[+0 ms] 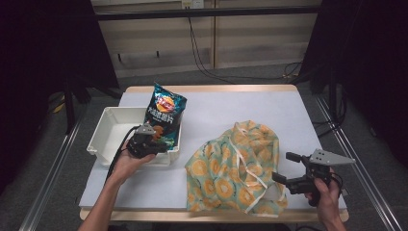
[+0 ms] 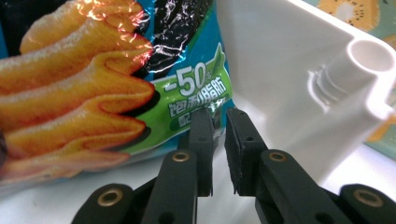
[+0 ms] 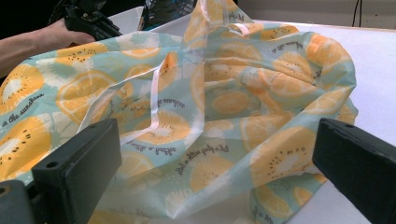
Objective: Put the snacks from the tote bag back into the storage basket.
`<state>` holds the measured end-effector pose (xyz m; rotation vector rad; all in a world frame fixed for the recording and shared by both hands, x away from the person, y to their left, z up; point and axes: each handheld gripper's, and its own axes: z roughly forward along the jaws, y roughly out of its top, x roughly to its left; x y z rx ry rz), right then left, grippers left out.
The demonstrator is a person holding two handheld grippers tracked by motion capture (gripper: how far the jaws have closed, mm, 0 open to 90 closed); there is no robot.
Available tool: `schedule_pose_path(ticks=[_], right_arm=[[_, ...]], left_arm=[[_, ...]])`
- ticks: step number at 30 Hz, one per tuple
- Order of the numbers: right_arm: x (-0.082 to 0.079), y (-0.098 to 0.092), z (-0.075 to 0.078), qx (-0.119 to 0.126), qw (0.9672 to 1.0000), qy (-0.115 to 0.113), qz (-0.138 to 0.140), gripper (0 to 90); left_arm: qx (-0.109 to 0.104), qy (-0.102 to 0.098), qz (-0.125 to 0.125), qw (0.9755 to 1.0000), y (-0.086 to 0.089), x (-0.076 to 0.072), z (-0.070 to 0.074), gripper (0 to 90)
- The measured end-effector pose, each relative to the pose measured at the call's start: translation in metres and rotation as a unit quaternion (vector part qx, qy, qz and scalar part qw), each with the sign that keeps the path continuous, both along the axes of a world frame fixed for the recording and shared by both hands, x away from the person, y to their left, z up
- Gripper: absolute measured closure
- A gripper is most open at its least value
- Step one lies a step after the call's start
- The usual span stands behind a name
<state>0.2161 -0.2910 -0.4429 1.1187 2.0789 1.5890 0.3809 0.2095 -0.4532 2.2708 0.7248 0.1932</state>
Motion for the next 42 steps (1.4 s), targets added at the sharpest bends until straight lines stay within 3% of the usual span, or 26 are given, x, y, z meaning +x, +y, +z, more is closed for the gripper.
schedule_pose_path(ticks=[10,18,20,24,26,28,33,35,37,40,42], right_arm=[[0.000,0.000,0.000,0.000,1.0000,0.000,0.001,0.5],[-0.001,-0.001,0.000,0.000,1.0000,0.001,0.001,0.5],[-0.001,-0.001,0.000,0.000,1.0000,0.001,0.001,0.5],[-0.001,-0.001,0.000,0.001,1.0000,0.000,0.001,0.5],[-0.001,-0.002,0.000,0.000,1.0000,-0.001,0.001,0.5],[-0.001,-0.001,0.000,0.001,1.0000,0.000,0.000,0.5],[-0.001,-0.001,0.000,-0.001,1.0000,0.001,0.002,0.5],[-0.001,-0.001,0.000,0.000,1.0000,0.001,0.002,0.5],[-0.002,-0.001,0.000,-0.001,1.0000,0.000,0.002,0.5],[-0.002,-0.003,0.000,0.001,1.0000,0.000,-0.001,0.5],[-0.002,-0.003,0.000,-0.001,1.0000,-0.001,0.000,0.5]], left_arm=[[0.023,0.001,-0.001,0.9997,-0.014,0.010,0.001,73.7],[0.016,0.009,0.021,0.9996,-0.015,0.021,0.002,72.8],[0.030,0.003,0.019,0.9994,-0.016,0.023,0.004,72.4],[0.019,0.004,0.037,0.9991,-0.017,0.025,0.004,71.2],[0.022,0.002,0.037,0.9991,-0.016,0.027,0.003,69.9],[0.010,0.008,0.035,0.9993,-0.016,0.028,0.002,67.5],[0.024,-0.009,0.054,0.9982,-0.016,0.031,0.001,66.0],[0.011,-0.003,0.067,0.9977,-0.014,0.032,-0.001,65.5],[0.001,0.002,0.067,0.9978,-0.012,0.033,-0.001,63.0],[0.008,0.002,0.058,0.9983,-0.011,0.033,0.000,61.7],[-0.009,0.005,0.057,0.9983,-0.012,0.033,-0.003,61.9]])
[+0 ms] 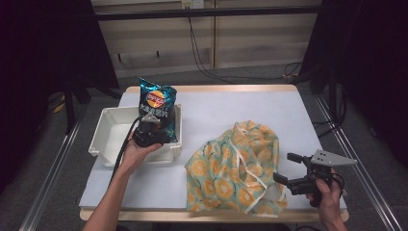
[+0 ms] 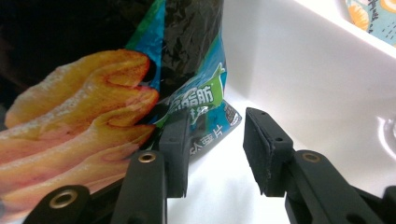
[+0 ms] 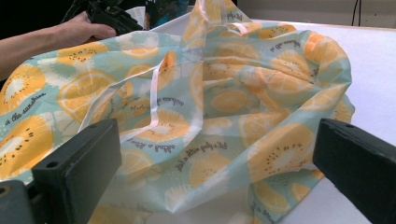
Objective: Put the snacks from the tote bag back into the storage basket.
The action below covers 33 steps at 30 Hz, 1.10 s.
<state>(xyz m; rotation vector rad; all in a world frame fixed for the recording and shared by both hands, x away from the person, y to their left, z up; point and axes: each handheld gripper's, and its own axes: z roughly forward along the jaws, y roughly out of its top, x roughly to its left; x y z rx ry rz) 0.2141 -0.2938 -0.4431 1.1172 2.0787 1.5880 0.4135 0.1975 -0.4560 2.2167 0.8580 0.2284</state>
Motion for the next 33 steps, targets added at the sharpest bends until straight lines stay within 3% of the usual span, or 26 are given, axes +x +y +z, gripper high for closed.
schedule_pose_path(ticks=[6,11,12,14,17,18,21,25,33], right_arm=[[0.000,0.001,0.000,0.000,1.0000,0.001,0.000,0.5],[0.000,0.002,0.000,-0.001,1.0000,0.003,0.002,0.5],[0.000,0.002,0.000,0.000,1.0000,0.002,0.002,0.5],[0.001,0.001,0.000,0.001,1.0000,0.001,0.002,0.5],[0.000,0.002,0.000,0.001,1.0000,0.003,0.002,0.5],[0.000,0.002,0.000,0.001,1.0000,0.003,0.003,0.4],[0.000,0.002,0.000,0.000,1.0000,0.003,0.004,0.5],[0.000,0.001,0.000,0.001,1.0000,0.002,0.004,0.5],[-0.001,0.001,0.000,0.001,1.0000,0.003,0.003,0.5]], left_arm=[[-0.031,0.000,-0.018,0.9994,0.004,0.000,-0.001,73.1],[-0.045,0.000,-0.040,0.9982,-0.002,0.000,0.000,70.7],[-0.040,0.000,-0.042,0.9983,-0.006,-0.001,0.000,70.8],[-0.013,-0.005,-0.039,0.9991,-0.011,0.001,-0.001,70.8],[-0.019,-0.011,-0.025,0.9994,-0.014,0.005,-0.004,71.0],[-0.009,-0.011,-0.020,0.9997,-0.015,0.006,-0.003,71.0],[-0.018,-0.027,0.009,0.9994,-0.016,0.008,0.001,69.2],[-0.035,-0.022,0.007,0.9991,-0.011,0.012,0.002,67.6],[-0.047,-0.020,-0.004,0.9987,-0.009,0.006,0.001,69.1]])
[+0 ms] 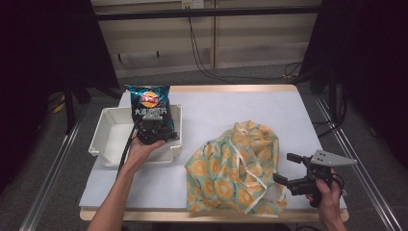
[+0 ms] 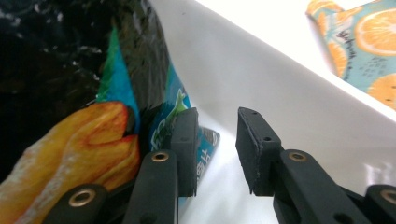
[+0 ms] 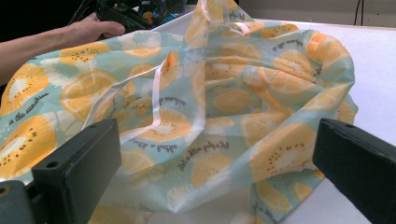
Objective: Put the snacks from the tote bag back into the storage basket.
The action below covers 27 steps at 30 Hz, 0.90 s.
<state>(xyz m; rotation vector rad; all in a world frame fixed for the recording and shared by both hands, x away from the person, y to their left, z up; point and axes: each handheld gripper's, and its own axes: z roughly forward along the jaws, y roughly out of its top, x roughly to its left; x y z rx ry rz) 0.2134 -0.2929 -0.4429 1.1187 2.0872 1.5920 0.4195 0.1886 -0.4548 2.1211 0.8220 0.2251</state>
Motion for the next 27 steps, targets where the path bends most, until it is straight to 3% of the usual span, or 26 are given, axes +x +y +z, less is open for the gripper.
schedule_pose_path(ticks=[10,20,27], right_arm=[[0.000,0.001,0.000,0.000,1.0000,0.000,0.000,0.5],[-0.001,-0.001,0.001,-0.002,1.0000,-0.005,-0.006,0.5],[-0.003,-0.001,0.002,-0.005,0.9999,-0.009,-0.011,0.4]], left_arm=[[-0.021,-0.019,-0.007,0.9996,0.005,-0.012,0.013,66.9],[-0.056,-0.050,0.014,0.9971,0.026,-0.035,0.028,52.2],[-0.067,-0.072,0.020,0.9949,0.032,-0.060,0.038,28.0]])
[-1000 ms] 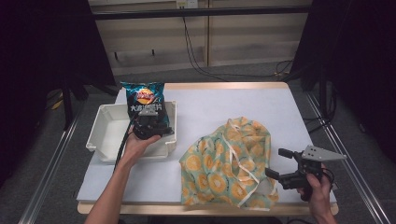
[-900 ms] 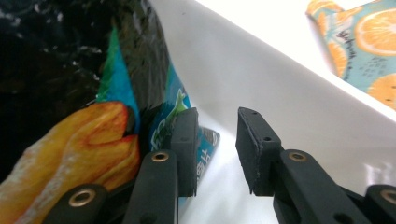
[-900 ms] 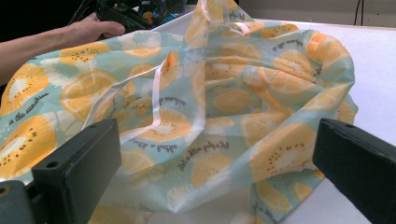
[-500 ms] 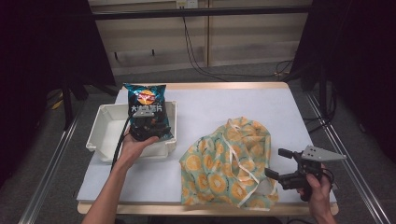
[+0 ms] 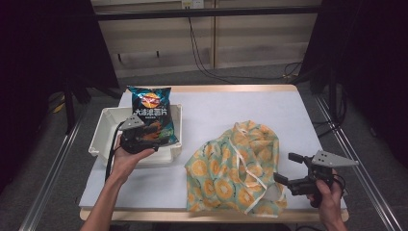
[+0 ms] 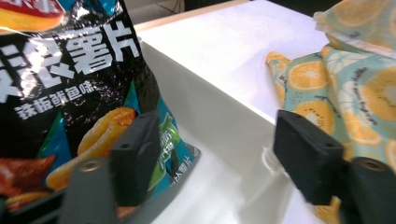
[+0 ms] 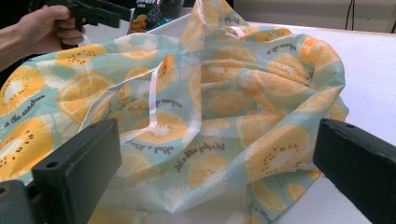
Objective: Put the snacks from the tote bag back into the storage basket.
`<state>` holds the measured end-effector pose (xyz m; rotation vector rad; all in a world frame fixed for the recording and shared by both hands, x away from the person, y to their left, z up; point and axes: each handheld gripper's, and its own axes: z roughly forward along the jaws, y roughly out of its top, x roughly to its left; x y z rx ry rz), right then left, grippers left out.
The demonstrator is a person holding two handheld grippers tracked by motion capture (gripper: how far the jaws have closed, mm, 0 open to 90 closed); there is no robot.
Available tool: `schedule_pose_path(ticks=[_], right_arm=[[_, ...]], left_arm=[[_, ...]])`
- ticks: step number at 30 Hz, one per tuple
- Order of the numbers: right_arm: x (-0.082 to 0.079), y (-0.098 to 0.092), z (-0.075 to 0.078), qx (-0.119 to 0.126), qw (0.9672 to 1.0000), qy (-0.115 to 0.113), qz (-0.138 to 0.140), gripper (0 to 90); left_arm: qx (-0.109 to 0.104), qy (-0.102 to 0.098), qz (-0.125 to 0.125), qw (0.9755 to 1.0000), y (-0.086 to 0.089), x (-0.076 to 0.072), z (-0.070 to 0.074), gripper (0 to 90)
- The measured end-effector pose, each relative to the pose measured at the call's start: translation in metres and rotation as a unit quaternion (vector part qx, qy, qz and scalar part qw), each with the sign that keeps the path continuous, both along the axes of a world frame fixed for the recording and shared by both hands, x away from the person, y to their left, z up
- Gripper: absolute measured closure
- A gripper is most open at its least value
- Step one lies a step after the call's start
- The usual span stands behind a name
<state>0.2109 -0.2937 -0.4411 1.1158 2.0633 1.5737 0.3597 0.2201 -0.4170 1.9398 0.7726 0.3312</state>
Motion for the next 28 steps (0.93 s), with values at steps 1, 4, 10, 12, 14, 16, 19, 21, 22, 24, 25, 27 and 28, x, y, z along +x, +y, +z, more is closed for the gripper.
schedule_pose_path(ticks=[1,4,10,12,14,16,19,21,22,24,25,27,28], right_arm=[[0.000,0.000,0.000,0.001,1.0000,0.000,-0.001,0.4],[-0.001,0.000,0.000,0.000,1.0000,0.000,-0.002,0.4],[-0.002,0.000,0.000,-0.002,1.0000,-0.002,-0.003,0.4],[-0.002,-0.001,0.000,-0.003,1.0000,-0.002,-0.007,0.4],[-0.003,-0.001,-0.001,-0.003,1.0000,-0.002,-0.009,0.4],[-0.004,-0.002,-0.001,-0.006,0.9999,-0.004,-0.009,0.4],[-0.005,-0.003,-0.001,-0.009,0.9999,-0.004,-0.012,0.4],[-0.005,-0.004,-0.001,-0.010,0.9998,-0.007,-0.016,0.3],[-0.005,-0.005,-0.001,-0.011,0.9998,-0.006,-0.018,0.4],[-0.005,-0.005,-0.001,-0.014,0.9997,-0.006,-0.020,0.3],[-0.005,-0.006,-0.002,-0.017,0.9996,-0.005,-0.020,0.4],[-0.005,-0.006,-0.003,-0.020,0.9995,-0.003,-0.023,0.4],[-0.005,-0.007,-0.003,-0.027,0.9993,-0.004,-0.025,0.4]], left_arm=[[-0.001,-0.002,0.000,1.0000,0.000,-0.004,0.001,25.1],[0.013,-0.018,0.003,0.9997,0.001,-0.017,0.001,22.2],[0.001,-0.022,0.002,0.9998,0.005,-0.042,-0.001,14.2],[-0.005,-0.021,0.010,0.9997,0.006,-0.049,-0.003,12.7],[-0.017,-0.012,0.018,0.9996,0.007,-0.057,-0.007,10.5],[-0.011,-0.011,0.014,0.9998,0.007,-0.068,-0.010,9.6],[-0.014,-0.013,0.022,0.9996,0.012,-0.080,-0.013,8.9],[-0.019,-0.014,0.036,0.9991,0.018,-0.088,-0.016,8.6],[-0.020,-0.013,0.042,0.9988,0.020,-0.092,-0.018,8.4],[-0.016,-0.017,0.053,0.9983,0.024,-0.100,-0.023,9.1],[-0.017,-0.014,0.056,0.9982,0.026,-0.102,-0.025,9.6],[-0.018,-0.012,0.062,0.9978,0.030,-0.104,-0.029,11.2],[-0.020,-0.011,0.067,0.9975,0.031,-0.105,-0.030,12.1]])
